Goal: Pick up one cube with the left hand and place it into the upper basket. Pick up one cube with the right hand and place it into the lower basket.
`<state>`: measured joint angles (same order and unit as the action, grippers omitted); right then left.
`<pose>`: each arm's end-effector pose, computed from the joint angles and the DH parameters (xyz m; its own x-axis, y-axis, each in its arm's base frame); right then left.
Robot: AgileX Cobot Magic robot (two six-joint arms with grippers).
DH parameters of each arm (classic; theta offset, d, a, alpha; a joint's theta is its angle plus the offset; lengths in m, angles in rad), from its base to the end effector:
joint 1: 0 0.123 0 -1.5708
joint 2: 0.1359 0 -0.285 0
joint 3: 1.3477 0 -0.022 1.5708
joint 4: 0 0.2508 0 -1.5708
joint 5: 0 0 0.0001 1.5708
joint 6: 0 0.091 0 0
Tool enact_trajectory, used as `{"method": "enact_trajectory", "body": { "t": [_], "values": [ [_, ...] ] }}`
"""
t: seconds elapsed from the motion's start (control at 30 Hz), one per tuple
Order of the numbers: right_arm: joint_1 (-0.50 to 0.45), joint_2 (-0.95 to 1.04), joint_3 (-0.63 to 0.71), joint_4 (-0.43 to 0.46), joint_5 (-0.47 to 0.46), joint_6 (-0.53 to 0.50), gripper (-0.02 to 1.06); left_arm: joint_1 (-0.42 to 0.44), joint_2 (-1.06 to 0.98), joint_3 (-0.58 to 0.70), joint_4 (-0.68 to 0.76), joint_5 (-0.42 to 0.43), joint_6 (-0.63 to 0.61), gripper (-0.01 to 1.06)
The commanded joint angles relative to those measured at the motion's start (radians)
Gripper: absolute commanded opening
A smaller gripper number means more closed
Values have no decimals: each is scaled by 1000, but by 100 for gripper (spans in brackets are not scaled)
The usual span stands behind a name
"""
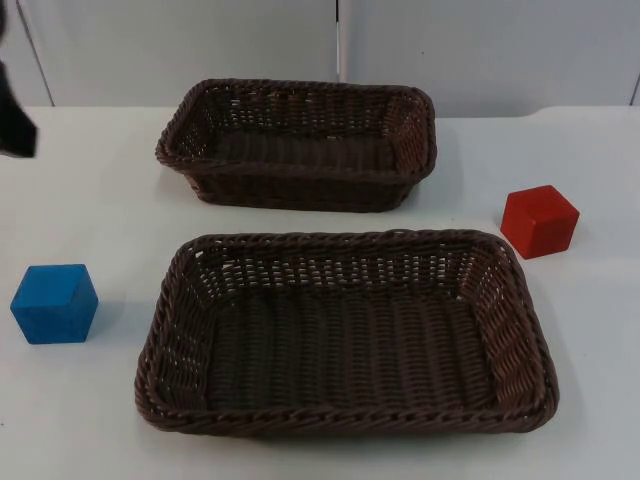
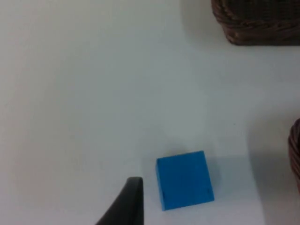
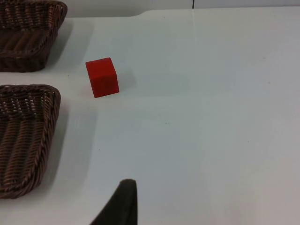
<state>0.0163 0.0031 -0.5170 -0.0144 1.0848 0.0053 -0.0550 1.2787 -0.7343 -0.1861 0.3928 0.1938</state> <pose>-0.0073 -0.0013 0.2801 -0.4650 -0.0090 -0.8853 -0.0057 1.0000 -0.0072 0.2499 -0.0202 0.2457 -0.7437 0.0625 -0.6656 0.1179 0.9923 -0.0386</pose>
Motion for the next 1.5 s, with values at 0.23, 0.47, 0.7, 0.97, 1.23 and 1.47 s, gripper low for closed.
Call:
{"method": "enact_trajectory", "body": {
  "t": [0.23,0.47,0.7,0.97,1.23,1.47],
  "values": [
    [-4,-3,3,-4,-7,2,105,-37,158,-10,-12,-111,0,105],
    [-4,-3,3,-4,-7,2,105,-37,250,-10,-19,-202,-27,105],
    [-4,-3,3,-4,-7,2,105,-37,325,-10,-13,-266,-37,105],
    [-4,-3,3,-4,-7,2,105,-37,438,-10,-13,-320,-41,105],
    [-4,-3,3,-2,-7,2,105,-37,552,-10,-10,-368,-41,105],
    [-4,-3,3,-2,-7,2,105,-37,623,-10,-10,-412,-41,105]
  ]
}}
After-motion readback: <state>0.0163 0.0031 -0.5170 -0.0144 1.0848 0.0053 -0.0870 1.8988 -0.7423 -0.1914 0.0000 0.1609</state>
